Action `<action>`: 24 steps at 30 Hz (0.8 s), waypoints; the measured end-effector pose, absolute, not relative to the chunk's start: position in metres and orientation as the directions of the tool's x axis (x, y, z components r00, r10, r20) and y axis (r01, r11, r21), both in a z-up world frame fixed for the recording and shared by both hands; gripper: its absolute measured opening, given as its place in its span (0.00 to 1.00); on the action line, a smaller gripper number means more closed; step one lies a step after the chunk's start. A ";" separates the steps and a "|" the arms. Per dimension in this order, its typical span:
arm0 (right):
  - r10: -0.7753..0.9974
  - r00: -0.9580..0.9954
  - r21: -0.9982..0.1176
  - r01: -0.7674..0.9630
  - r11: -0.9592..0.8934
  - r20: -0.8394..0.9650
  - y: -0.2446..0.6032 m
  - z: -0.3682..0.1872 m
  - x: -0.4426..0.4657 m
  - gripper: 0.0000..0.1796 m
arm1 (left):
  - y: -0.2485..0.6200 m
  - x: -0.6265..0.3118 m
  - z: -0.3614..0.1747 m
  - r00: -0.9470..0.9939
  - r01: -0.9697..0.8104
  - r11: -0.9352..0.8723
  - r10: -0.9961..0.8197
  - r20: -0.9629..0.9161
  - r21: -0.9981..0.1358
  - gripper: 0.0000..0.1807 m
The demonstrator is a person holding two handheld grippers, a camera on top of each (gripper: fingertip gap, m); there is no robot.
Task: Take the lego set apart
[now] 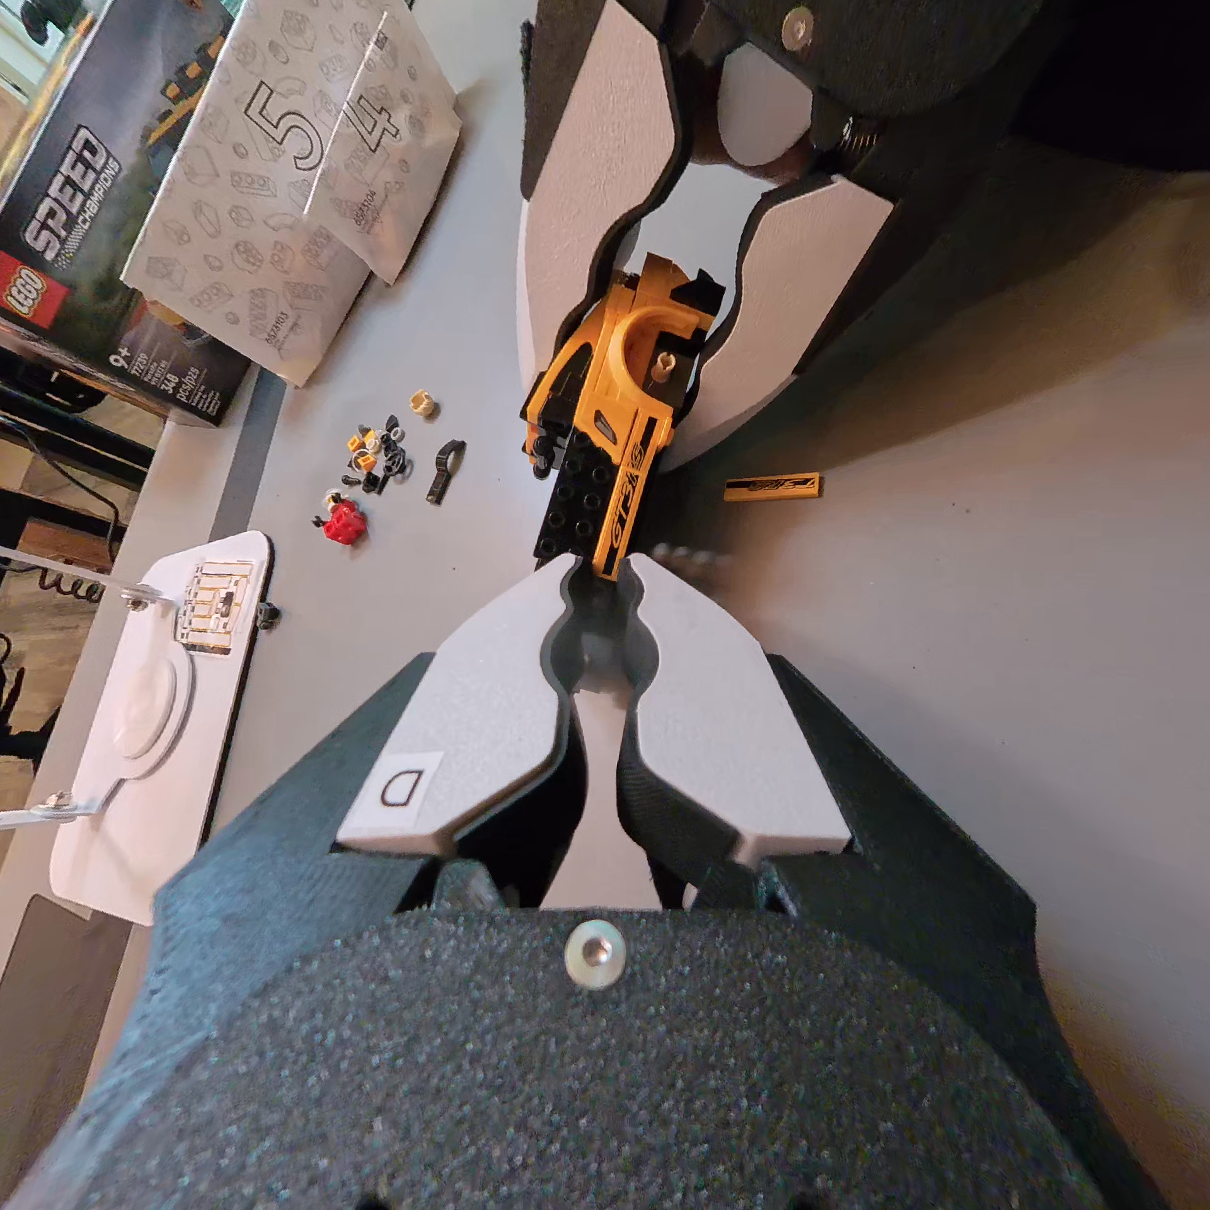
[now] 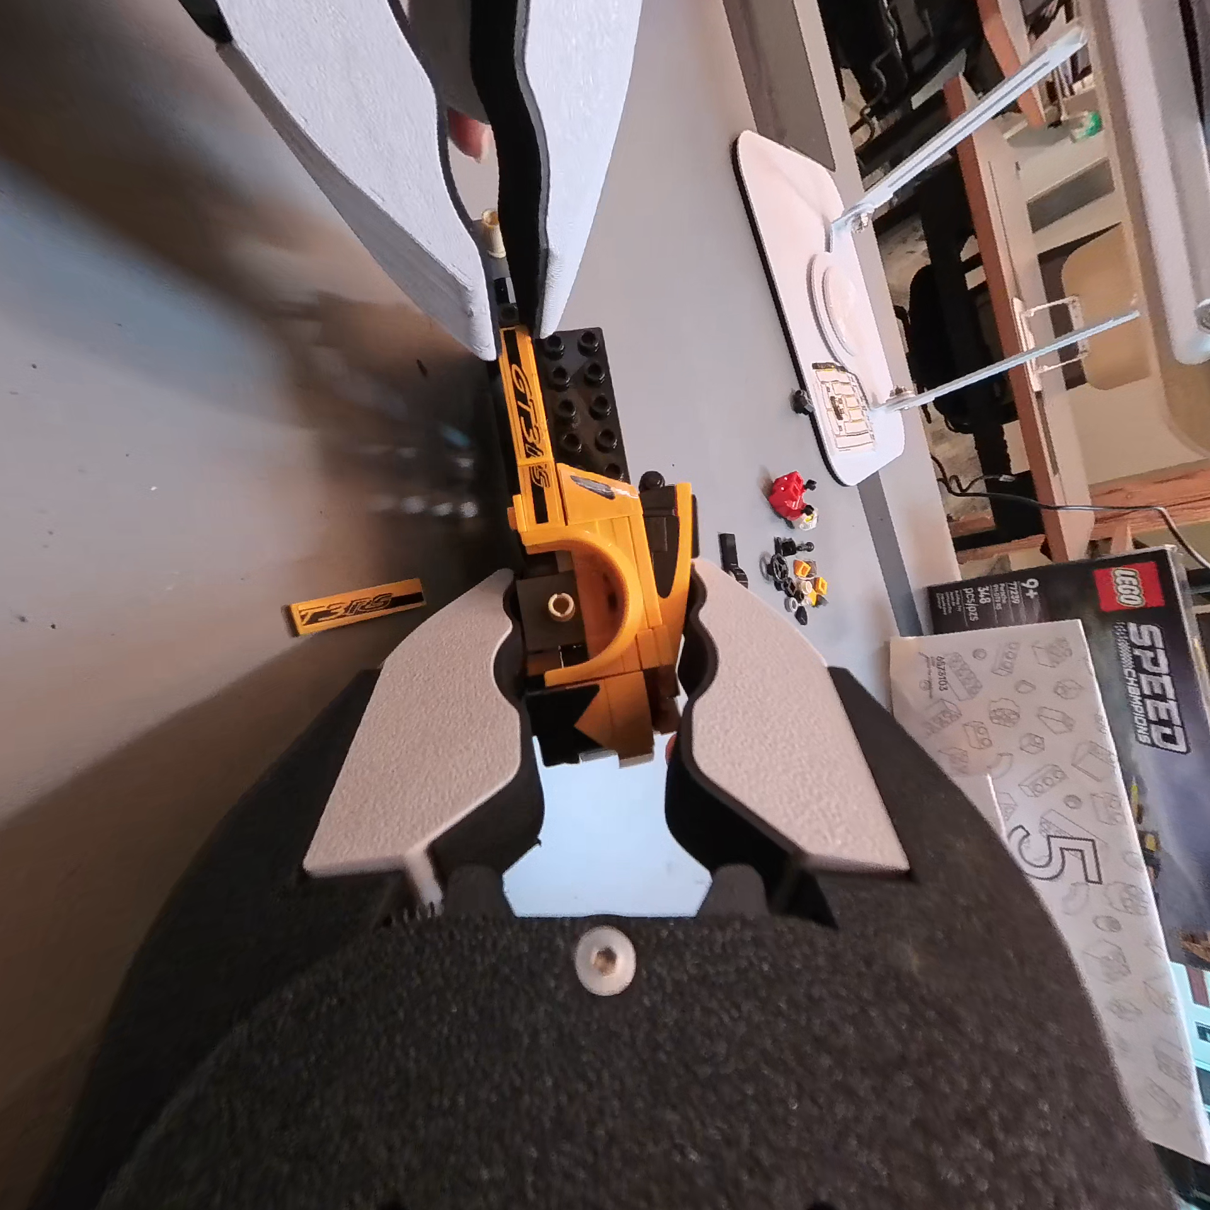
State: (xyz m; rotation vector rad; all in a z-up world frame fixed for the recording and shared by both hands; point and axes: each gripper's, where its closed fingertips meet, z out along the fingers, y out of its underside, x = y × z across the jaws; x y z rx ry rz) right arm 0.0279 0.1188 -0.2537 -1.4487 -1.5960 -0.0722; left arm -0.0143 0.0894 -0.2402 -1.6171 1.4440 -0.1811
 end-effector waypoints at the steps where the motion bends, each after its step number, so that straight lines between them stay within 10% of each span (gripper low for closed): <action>1: 0.744 0.152 -0.523 0.800 0.294 0.651 0.119 -0.254 0.028 0.24 | 0.090 -0.015 -0.240 0.297 -0.706 0.124 -0.842 -0.450 -0.697 0.04; 24: 0.673 0.189 -0.474 0.838 0.269 0.715 0.137 -0.251 0.035 0.24 | 0.079 -0.004 -0.207 0.265 -0.627 0.199 -0.854 -0.447 -0.753 0.02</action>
